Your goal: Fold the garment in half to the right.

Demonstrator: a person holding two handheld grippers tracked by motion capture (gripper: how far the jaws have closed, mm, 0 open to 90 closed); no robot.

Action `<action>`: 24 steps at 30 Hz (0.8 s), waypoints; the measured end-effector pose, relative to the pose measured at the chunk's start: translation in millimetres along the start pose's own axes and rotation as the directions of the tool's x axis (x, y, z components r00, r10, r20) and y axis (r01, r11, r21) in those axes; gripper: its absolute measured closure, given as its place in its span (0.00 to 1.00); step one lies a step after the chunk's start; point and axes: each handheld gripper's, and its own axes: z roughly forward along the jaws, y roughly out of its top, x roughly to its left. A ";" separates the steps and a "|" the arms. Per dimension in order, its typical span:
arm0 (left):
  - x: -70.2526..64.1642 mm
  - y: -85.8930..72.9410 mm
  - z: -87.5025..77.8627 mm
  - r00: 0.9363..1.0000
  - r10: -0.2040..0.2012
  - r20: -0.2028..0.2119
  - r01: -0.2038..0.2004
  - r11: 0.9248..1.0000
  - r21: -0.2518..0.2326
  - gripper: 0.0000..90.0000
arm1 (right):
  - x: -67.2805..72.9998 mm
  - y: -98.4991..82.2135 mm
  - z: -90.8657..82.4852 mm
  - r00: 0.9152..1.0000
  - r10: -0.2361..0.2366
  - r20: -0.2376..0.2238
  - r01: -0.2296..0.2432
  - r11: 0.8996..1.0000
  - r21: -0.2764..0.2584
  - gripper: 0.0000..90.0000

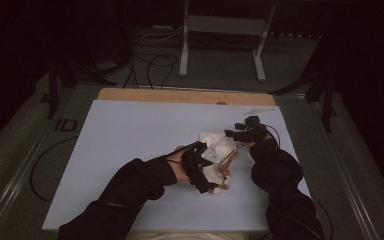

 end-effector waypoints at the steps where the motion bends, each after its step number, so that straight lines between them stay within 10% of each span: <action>1: 0.8 -4.1 -2.3 1.000 -0.006 -0.005 0.006 1.000 -0.003 0.00 | 0.2 -0.6 -0.5 1.000 -0.002 -0.003 0.002 1.000 0.004 0.43; 12: 0.3 -62.2 -19.5 0.986 -0.166 -0.028 0.162 0.981 -0.108 0.00 | -9.2 -11.8 8.9 0.999 0.017 0.040 -0.020 0.997 0.078 0.53; 24: -12.0 -106.9 -40.6 0.973 -0.225 -0.056 0.214 0.964 -0.157 0.00 | -16.3 -29.1 19.2 0.998 0.067 0.016 -0.069 0.983 0.173 0.59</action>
